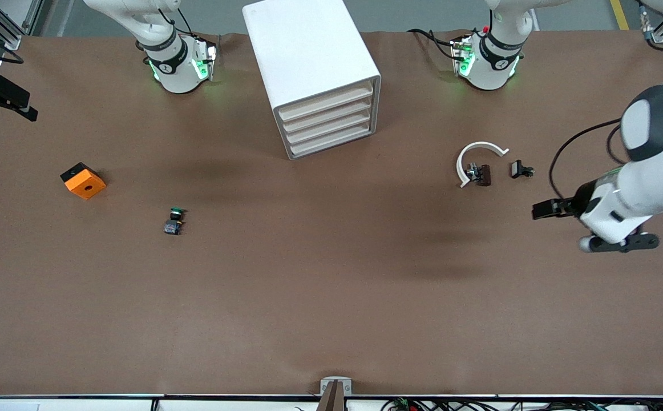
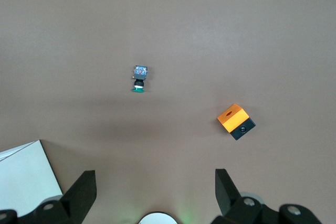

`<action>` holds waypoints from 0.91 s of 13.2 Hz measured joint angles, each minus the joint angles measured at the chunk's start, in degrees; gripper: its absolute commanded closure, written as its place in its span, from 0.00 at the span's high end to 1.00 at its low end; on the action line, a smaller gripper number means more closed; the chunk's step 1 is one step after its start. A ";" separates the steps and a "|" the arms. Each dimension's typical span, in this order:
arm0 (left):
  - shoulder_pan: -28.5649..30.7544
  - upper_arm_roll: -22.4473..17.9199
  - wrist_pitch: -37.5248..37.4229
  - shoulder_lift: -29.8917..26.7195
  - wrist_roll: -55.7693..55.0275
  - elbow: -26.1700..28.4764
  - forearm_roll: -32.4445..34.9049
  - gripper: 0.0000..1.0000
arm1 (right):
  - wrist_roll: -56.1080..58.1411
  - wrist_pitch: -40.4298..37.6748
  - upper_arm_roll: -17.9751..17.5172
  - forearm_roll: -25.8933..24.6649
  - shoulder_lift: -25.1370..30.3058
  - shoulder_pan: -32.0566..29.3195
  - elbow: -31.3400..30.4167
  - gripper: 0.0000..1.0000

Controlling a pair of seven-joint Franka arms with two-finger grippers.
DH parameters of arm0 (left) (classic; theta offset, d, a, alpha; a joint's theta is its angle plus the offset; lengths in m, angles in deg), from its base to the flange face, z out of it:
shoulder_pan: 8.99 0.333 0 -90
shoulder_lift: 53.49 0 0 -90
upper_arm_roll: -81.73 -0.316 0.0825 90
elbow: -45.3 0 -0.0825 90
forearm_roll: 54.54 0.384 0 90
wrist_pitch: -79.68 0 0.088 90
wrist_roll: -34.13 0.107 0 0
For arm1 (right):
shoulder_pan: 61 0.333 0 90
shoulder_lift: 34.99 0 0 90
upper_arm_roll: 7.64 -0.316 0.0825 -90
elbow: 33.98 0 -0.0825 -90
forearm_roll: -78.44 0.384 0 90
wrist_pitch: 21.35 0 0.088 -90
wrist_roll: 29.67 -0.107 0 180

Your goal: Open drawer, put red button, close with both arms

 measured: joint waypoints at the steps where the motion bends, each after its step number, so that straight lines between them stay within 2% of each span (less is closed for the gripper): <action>1: 0.92 0.00 -1.13 -2.22 1.15 0.07 0.00 1.00 | 0.00 0.13 0.00 0.00 0.05 0.00 0.00 1.00; 5: 5.53 1.20 -3.61 -10.66 4.47 0.42 0.00 1.00 | 0.00 0.28 0.00 0.00 0.64 0.00 -0.02 1.00; 8: 4.86 1.31 -3.97 -13.11 4.76 0.54 0.00 1.00 | 0.00 0.52 0.07 0.00 1.00 -0.01 -0.03 1.00; 9: 2.87 0.12 -3.95 -13.13 4.72 0.52 0.00 1.00 | 0.00 0.63 0.09 0.00 1.00 -0.02 -0.04 1.00; 10: -0.49 -2.79 -3.87 -13.12 4.67 0.39 0.00 1.00 | 0.00 0.67 0.10 0.00 1.01 -0.02 -0.07 1.00; 12: -7.81 -10.42 -3.86 -13.13 4.69 -0.95 0.00 1.00 | -0.01 0.69 0.11 0.00 1.00 -0.02 -0.11 1.00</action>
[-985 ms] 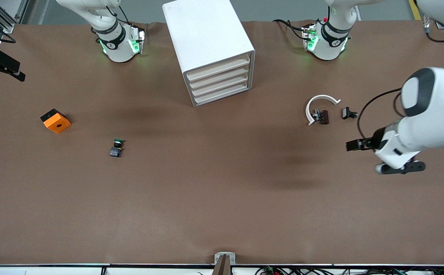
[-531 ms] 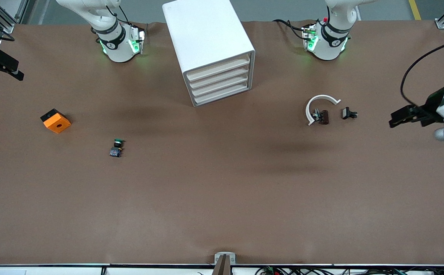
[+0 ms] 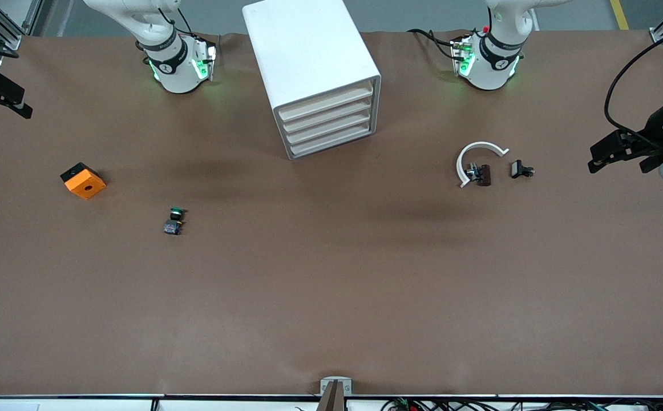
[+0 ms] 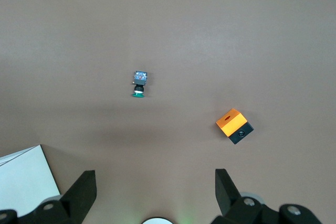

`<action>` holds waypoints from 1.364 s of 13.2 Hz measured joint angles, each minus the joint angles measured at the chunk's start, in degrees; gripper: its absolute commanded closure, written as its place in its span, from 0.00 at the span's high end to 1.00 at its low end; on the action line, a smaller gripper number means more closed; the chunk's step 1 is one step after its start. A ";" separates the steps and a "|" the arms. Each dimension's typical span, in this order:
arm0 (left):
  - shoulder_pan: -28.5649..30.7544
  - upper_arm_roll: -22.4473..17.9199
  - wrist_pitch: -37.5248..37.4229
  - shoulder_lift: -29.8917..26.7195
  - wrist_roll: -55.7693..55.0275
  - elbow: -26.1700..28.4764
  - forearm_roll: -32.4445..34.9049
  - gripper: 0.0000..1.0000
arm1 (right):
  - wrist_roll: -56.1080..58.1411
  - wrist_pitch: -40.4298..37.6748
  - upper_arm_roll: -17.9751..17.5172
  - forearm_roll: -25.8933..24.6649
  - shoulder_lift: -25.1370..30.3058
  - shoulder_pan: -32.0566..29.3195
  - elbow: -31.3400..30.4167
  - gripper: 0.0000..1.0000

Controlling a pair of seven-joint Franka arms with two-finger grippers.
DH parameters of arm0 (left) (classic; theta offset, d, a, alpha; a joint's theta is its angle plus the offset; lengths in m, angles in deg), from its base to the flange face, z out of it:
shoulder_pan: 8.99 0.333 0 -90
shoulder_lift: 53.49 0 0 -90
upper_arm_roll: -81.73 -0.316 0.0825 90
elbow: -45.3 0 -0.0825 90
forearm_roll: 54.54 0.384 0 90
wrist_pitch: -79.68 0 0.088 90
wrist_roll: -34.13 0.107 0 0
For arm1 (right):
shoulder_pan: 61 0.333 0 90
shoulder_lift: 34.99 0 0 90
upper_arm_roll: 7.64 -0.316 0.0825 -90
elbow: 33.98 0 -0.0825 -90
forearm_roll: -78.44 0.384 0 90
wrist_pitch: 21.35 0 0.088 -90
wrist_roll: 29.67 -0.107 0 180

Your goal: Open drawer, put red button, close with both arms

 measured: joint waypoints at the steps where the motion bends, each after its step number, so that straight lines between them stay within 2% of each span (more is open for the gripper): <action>1: -1.89 -2.18 -0.03 0.00 0.03 -0.71 0.00 1.00 | 0.00 0.00 0.00 0.00 0.00 0.00 -0.01 1.00; 3: -2.46 -3.02 -0.07 0.00 0.03 -1.54 0.00 1.00 | -0.01 0.00 0.00 0.00 0.00 0.00 -0.03 1.00; 10: -2.40 -2.21 -0.26 0.07 0.03 -1.84 0.00 1.00 | -0.02 0.17 0.00 0.00 0.00 0.00 -0.04 1.00; 14: -2.40 -1.94 -5.15 -0.08 0.03 -2.63 0.00 1.00 | -0.02 0.19 0.00 0.00 0.00 0.00 -0.04 1.00; 18: -2.40 -1.78 -4.52 -1.44 0.03 -2.55 0.00 1.00 | -0.02 0.20 0.00 0.00 0.00 0.00 -0.06 1.00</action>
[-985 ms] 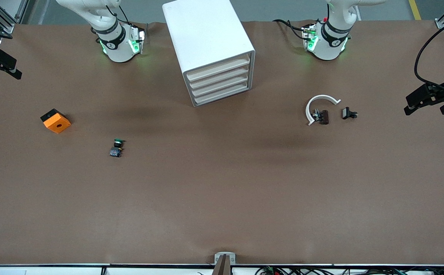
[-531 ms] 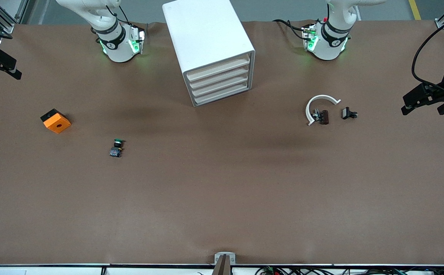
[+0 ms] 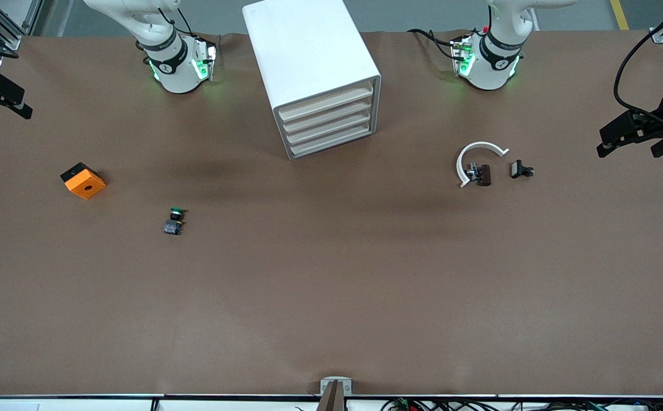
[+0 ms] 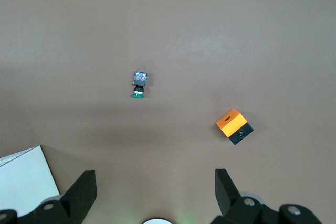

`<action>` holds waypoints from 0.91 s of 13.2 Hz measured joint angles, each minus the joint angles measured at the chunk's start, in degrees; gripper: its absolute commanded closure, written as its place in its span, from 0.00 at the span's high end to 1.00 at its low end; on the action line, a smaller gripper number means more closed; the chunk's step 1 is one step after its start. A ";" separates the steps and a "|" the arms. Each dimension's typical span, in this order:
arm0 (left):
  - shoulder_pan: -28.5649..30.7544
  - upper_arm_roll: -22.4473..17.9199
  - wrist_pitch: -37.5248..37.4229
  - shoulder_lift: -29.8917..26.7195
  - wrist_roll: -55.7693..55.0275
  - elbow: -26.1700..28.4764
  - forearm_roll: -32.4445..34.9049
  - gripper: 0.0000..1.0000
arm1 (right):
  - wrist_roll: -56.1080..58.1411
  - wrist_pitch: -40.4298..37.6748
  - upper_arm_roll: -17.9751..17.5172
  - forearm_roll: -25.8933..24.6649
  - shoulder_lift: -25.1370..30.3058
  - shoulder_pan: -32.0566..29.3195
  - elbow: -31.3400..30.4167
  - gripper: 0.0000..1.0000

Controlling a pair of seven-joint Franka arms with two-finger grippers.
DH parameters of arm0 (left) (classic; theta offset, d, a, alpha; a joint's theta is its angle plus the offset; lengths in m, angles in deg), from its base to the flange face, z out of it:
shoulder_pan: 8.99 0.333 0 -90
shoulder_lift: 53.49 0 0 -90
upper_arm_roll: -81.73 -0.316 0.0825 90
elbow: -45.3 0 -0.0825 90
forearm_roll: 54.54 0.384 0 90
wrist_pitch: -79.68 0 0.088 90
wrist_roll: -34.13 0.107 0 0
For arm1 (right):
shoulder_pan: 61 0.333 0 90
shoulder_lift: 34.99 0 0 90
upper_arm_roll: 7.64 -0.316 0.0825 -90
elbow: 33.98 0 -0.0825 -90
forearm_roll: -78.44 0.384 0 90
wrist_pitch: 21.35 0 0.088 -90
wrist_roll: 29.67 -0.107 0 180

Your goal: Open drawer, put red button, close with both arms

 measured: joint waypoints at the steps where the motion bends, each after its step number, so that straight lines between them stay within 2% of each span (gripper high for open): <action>1: 0.01 0.00 1.72 -0.57 -0.06 0.51 0.00 1.00 | 0.00 0.00 0.00 0.00 0.00 0.00 0.00 1.00; 5: 0.01 0.01 4.83 -2.51 -0.18 3.67 0.00 1.00 | 0.00 0.01 0.00 0.00 0.00 0.00 -0.01 1.00; 12: -0.04 0.30 2.14 -1.32 -0.18 2.37 0.00 1.00 | 0.00 0.02 0.00 0.00 0.00 0.00 -0.03 1.00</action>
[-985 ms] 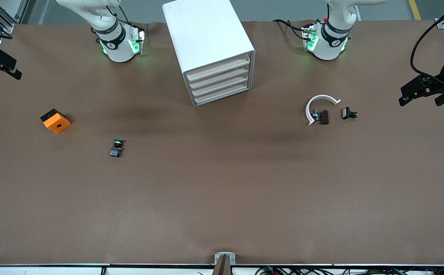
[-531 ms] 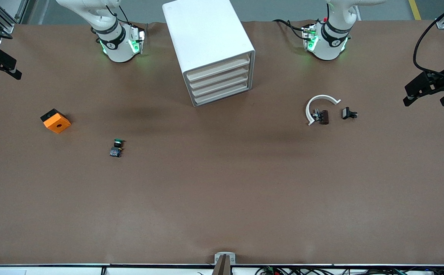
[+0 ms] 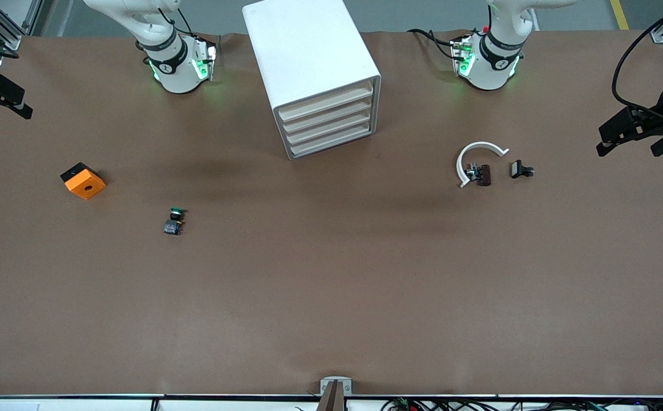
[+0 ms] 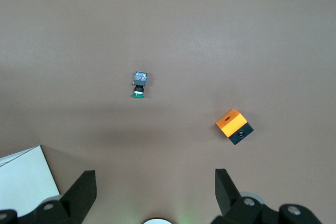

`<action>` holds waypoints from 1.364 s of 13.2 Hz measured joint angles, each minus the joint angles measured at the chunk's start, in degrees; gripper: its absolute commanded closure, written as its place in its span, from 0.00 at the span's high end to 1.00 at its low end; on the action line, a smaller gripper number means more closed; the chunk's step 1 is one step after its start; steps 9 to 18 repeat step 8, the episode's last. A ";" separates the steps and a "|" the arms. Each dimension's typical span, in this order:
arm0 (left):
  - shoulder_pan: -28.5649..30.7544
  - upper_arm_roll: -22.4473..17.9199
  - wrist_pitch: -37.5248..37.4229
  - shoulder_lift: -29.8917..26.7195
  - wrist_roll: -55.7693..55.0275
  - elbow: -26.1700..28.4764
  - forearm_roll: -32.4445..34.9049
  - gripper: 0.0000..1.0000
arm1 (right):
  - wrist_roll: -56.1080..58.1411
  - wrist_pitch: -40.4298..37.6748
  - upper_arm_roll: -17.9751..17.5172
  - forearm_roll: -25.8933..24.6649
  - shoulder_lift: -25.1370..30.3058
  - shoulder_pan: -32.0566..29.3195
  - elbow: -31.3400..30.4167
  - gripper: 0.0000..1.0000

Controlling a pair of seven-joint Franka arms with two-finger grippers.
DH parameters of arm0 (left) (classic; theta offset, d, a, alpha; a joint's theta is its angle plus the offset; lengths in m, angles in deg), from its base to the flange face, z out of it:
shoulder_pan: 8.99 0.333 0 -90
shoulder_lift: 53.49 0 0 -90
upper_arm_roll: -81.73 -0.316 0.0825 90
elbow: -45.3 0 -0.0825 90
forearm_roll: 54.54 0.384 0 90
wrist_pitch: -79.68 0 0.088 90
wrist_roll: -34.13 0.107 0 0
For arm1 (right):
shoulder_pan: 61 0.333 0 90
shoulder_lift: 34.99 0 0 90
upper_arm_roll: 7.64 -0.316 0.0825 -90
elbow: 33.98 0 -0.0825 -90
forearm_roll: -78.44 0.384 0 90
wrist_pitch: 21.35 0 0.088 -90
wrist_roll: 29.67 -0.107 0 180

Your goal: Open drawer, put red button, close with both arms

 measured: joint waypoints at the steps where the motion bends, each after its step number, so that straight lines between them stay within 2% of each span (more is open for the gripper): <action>1: 0.02 0.00 -0.07 0.18 0.00 -0.06 0.00 1.00 | 0.00 0.00 0.00 0.00 0.00 0.00 0.00 1.00; 18: 0.31 0.00 -0.71 0.62 -0.03 -0.07 0.00 1.00 | 0.00 0.00 0.00 0.00 0.00 0.00 -0.04 1.00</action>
